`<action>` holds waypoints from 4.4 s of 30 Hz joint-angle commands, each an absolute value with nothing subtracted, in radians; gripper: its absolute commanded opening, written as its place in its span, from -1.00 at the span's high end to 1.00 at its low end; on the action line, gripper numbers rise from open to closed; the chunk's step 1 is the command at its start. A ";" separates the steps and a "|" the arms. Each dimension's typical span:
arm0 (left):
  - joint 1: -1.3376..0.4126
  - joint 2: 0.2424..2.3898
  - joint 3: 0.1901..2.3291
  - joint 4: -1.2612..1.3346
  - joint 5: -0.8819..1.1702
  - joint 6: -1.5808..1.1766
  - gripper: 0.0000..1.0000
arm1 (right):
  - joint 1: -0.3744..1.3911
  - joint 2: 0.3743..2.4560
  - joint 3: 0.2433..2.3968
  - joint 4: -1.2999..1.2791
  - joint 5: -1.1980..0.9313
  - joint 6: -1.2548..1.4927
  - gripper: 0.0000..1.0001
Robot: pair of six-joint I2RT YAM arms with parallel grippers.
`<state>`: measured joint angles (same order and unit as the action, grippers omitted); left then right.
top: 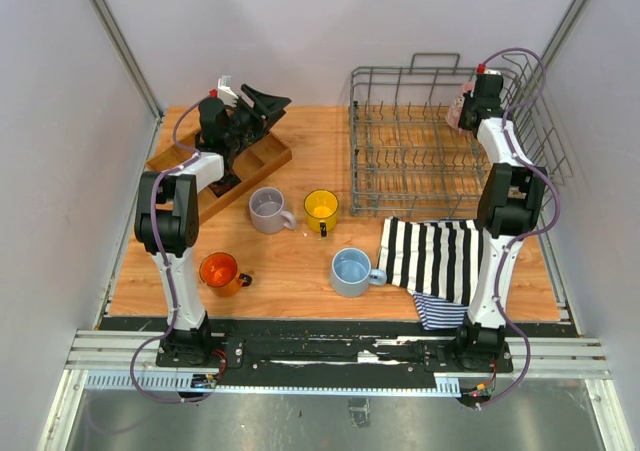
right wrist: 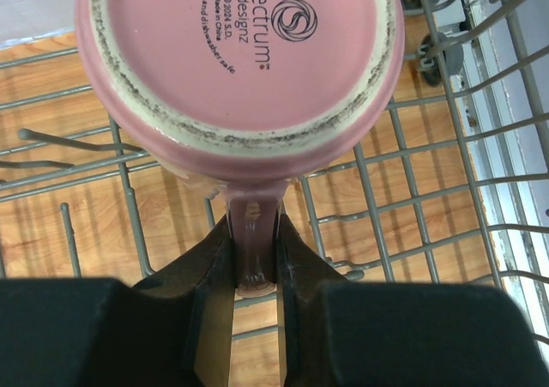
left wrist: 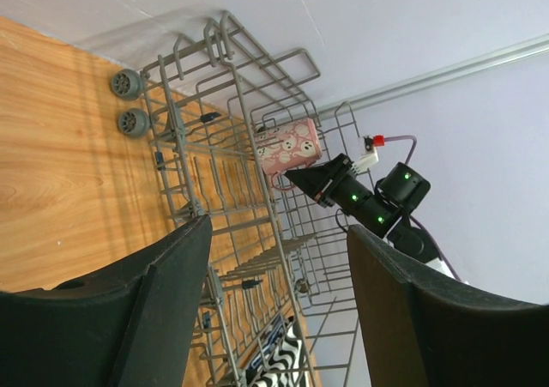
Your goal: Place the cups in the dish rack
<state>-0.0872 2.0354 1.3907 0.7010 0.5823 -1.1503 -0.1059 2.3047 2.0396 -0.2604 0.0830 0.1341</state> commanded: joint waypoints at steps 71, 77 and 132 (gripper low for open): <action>-0.450 1.796 1.549 -0.745 0.054 -0.398 -0.12 | 0.026 1.508 1.460 -0.405 -0.043 0.276 -0.22; -0.468 1.811 1.564 -0.790 0.026 -0.399 0.00 | 0.035 1.432 1.397 -0.396 -0.062 0.305 -0.24; -0.288 1.715 1.690 -0.503 0.302 -0.561 0.99 | 0.034 1.483 1.571 -0.577 -0.436 0.396 -0.26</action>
